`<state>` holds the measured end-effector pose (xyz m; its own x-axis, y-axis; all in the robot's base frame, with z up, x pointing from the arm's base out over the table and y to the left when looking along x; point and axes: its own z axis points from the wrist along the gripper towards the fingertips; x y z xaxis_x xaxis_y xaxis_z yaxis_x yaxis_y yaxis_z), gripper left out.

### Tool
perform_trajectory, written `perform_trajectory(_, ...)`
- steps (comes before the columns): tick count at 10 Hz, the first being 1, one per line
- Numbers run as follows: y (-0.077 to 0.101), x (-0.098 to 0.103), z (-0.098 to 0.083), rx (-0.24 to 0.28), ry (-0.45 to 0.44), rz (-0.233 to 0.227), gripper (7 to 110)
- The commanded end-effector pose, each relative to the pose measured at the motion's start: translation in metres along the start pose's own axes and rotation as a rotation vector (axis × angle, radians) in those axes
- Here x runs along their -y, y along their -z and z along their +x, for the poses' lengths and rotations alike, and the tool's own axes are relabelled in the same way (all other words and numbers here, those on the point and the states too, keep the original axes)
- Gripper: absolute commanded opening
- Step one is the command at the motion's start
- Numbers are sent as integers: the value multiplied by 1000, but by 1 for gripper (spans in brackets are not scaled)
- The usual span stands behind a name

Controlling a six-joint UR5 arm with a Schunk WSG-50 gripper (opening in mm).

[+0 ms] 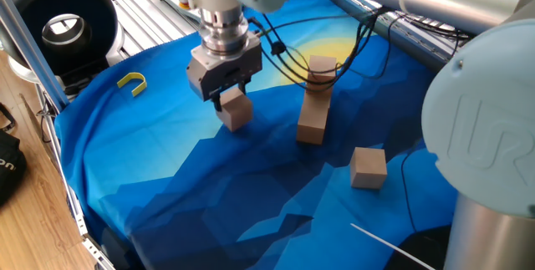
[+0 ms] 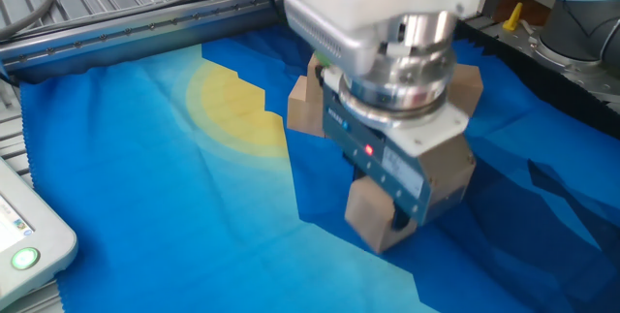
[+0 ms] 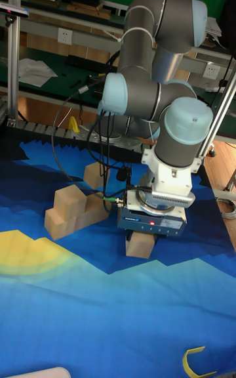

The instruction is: Stack the blocks into a pyramid shape

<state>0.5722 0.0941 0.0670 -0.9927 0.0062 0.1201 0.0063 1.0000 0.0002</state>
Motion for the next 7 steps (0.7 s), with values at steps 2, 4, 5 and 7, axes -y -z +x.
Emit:
perform_trajectory(2, 45, 14, 23, -54, 84, 7, 7)
perform_trajectory(4, 59, 26, 42, -115, 208, 11, 7)
perform_trajectory(5, 61, 30, 56, -162, 277, 10, 7)
perform_trajectory(7, 67, 29, 78, -197, 344, -6, 7)
